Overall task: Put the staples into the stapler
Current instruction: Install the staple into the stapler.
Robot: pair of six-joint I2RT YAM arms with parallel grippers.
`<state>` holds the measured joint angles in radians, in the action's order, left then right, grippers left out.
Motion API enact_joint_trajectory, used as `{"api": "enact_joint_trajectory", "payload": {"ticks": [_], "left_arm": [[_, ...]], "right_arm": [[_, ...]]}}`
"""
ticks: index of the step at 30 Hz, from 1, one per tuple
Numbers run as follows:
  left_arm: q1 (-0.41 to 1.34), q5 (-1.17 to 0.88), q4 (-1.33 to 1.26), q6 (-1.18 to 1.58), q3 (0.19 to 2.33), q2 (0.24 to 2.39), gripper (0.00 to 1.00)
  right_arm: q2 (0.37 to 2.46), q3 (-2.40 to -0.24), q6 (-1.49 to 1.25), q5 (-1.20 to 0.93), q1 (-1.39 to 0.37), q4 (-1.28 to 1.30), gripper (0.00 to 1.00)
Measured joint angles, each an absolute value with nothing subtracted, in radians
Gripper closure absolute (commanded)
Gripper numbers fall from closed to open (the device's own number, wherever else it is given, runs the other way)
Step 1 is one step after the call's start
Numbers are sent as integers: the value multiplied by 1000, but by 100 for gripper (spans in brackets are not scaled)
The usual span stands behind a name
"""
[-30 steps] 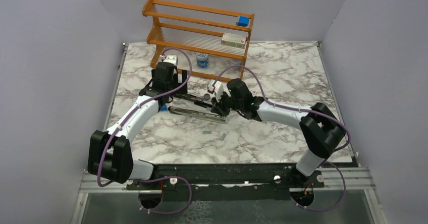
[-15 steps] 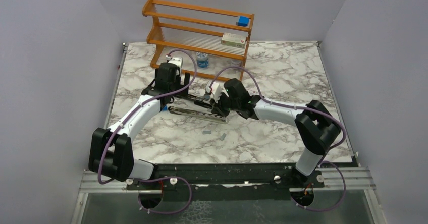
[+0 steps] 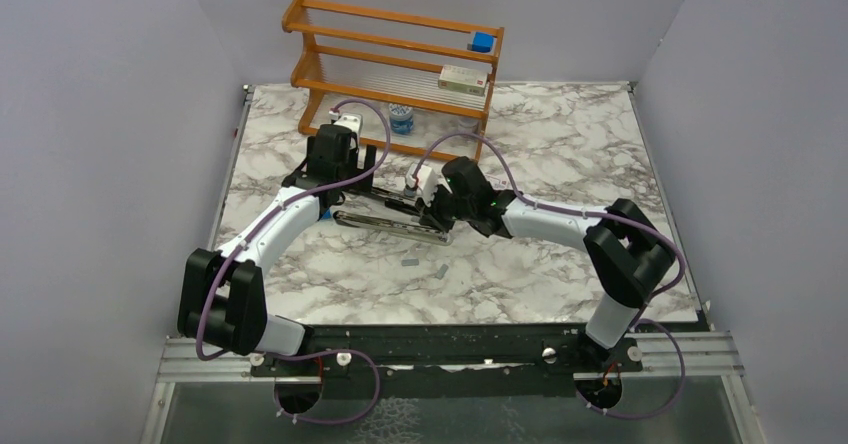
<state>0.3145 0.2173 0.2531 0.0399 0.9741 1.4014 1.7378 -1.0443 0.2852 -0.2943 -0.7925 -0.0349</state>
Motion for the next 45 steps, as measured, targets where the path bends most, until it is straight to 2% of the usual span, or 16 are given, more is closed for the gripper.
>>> {"api": "enact_joint_trajectory", "payload": {"ticks": [45], "left_arm": [[315, 212, 248, 31, 974, 1408, 1]], "right_arm": [[1741, -1042, 350, -256, -824, 1, 99]]}}
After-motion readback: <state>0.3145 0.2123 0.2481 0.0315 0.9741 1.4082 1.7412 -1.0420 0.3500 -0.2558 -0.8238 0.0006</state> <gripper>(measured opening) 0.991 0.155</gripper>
